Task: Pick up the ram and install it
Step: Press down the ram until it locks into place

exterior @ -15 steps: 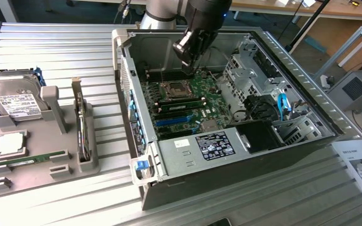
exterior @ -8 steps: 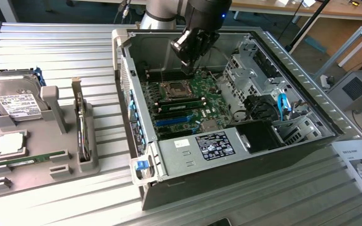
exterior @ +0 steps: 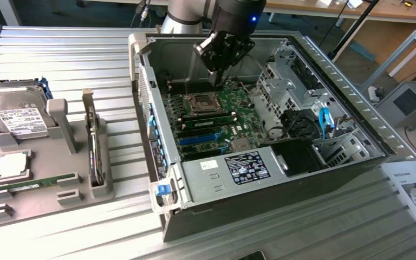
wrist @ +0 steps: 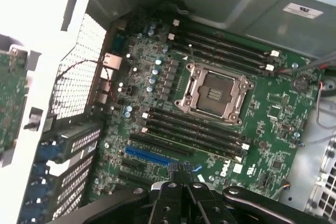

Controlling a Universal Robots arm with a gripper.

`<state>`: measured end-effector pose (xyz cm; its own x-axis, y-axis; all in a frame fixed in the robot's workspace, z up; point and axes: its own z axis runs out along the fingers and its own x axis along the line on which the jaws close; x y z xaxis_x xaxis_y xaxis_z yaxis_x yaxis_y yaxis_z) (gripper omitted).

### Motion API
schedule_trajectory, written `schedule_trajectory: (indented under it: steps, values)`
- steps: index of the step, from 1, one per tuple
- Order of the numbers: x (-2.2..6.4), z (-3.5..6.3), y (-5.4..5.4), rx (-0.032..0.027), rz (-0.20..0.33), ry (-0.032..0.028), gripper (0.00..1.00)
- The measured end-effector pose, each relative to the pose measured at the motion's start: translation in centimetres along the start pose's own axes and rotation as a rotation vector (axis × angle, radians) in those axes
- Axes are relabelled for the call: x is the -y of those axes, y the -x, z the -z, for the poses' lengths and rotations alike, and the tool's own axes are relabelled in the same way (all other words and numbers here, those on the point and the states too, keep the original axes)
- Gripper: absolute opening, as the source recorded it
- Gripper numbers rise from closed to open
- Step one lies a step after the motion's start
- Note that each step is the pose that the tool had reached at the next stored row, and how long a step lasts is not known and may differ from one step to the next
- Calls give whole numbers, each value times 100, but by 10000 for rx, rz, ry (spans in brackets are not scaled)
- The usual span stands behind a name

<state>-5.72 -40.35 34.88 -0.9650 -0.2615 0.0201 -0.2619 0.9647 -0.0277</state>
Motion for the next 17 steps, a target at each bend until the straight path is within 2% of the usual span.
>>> schedule_trajectory:
  steps: [9, 13, 15, 17]
  values:
    - [0, -3, 0, -43, -1605, 33, 11]
    - [0, -3, -1, -42, -1640, 34, 11]
    - [-3, -3, -12, 3, -1639, 41, 11]
    - [-9, -3, -34, 93, -1643, 43, 11]
